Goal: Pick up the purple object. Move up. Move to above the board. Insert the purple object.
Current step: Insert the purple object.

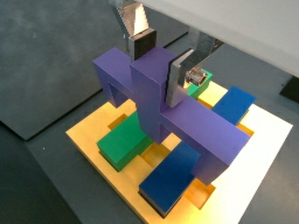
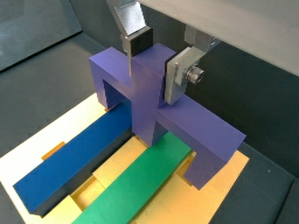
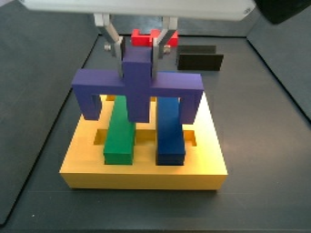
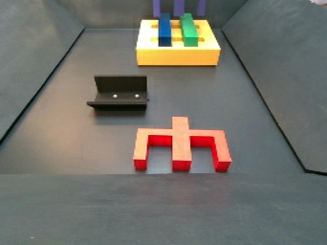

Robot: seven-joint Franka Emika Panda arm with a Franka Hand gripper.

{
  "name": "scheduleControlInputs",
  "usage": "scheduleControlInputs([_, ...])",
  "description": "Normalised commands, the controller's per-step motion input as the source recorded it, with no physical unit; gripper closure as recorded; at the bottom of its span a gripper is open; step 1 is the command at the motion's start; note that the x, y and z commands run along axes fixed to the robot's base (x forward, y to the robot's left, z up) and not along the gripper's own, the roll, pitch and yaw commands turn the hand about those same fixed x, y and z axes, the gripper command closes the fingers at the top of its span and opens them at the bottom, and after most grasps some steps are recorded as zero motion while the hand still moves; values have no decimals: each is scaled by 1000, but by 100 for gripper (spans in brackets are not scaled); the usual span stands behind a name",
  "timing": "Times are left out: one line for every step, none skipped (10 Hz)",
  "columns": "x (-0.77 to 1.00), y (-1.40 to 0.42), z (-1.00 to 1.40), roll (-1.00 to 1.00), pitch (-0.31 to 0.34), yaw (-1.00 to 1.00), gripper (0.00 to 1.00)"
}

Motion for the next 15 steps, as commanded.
scheduleControlInputs([163,-117,-251,-181,0,0,100])
scheduleControlInputs([29,-37,-91,-74,0,51,100])
scheduleControlInputs([0,0,-134,-47,-14,69,100])
scheduleControlInputs([0,0,-197,-37,-11,74,100])
scheduleControlInputs([0,0,0,-66,0,97,100])
scheduleControlInputs([0,0,126,-153,-33,97,100])
scheduleControlInputs([0,-26,214,-130,-27,86,100])
scheduleControlInputs([0,-80,6,-117,-31,86,100])
scheduleControlInputs([-6,0,-120,-39,-53,74,100])
scheduleControlInputs([-94,0,-234,-29,-79,57,100])
scheduleControlInputs([0,0,-343,-64,-66,14,100])
scheduleControlInputs([0,0,-246,-111,-29,23,100])
scheduleControlInputs([3,0,-177,-117,-21,49,100])
scheduleControlInputs([83,0,0,-119,0,77,100])
scheduleControlInputs([0,0,203,-130,0,109,100])
